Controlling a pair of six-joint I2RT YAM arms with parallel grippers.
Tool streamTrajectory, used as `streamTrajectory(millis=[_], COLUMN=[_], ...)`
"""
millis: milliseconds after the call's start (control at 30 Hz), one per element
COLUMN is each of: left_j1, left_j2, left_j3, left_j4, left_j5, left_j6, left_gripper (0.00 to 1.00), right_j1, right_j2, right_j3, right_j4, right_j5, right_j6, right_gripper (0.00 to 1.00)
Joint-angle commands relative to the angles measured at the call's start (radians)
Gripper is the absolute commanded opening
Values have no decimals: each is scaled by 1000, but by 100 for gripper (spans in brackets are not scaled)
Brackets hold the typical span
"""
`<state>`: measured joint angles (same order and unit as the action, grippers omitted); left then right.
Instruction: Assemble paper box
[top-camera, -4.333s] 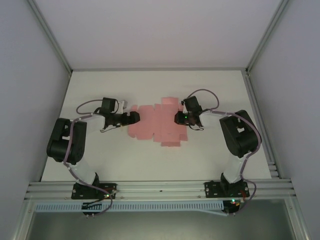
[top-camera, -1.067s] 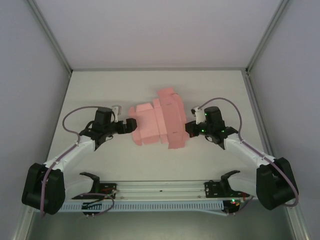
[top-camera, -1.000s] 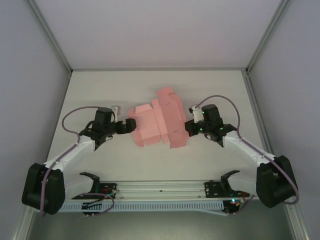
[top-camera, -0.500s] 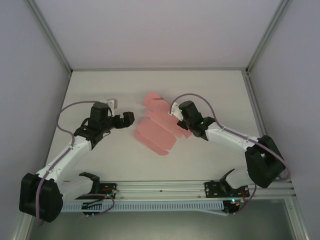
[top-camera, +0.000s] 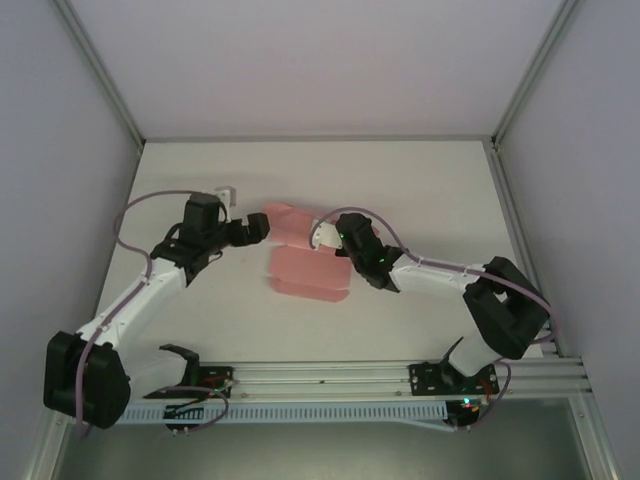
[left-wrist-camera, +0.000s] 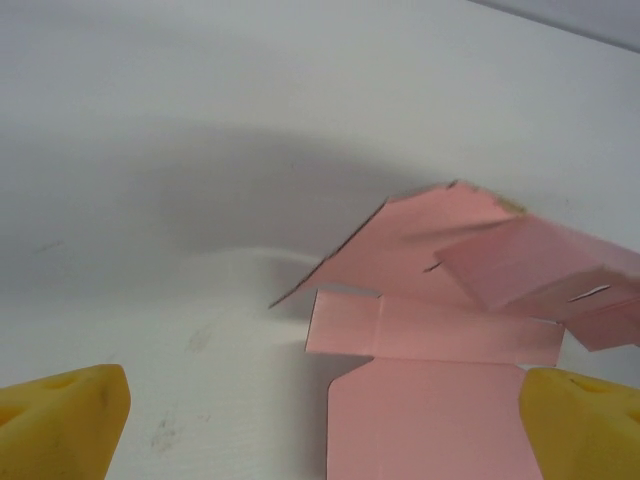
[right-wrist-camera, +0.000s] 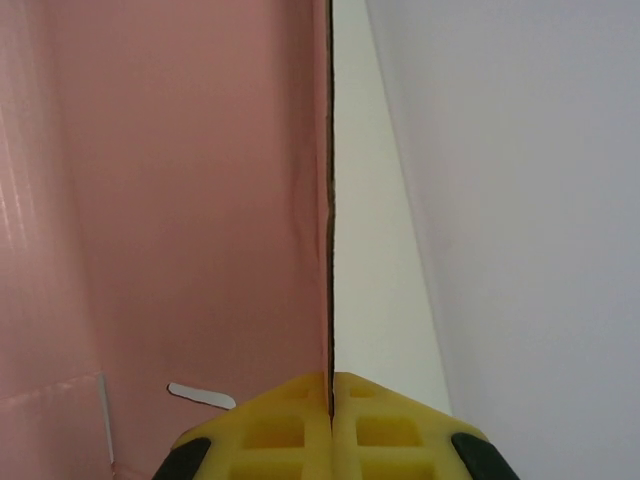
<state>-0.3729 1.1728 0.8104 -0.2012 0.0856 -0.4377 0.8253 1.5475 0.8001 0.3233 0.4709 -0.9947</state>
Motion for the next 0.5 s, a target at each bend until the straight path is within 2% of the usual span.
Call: streamTrajectory(millis=[0,200,467], left_j1=[8,29,24], left_j2=[77,202,255], left_j3=[60,91,61], left_j4=[22,77,144], left_j5=[-5,56,124], left_j6=[39,75,116], left_gripper=[100,100,100], right_j1=[16,24,26], right_j2=[23,30,36], right_j3=[-12,-7,5], right_j4=[126,90,64], right_j5=[45,25,3], right_j6=[-72,-47,-13], right_gripper=[0,0,0])
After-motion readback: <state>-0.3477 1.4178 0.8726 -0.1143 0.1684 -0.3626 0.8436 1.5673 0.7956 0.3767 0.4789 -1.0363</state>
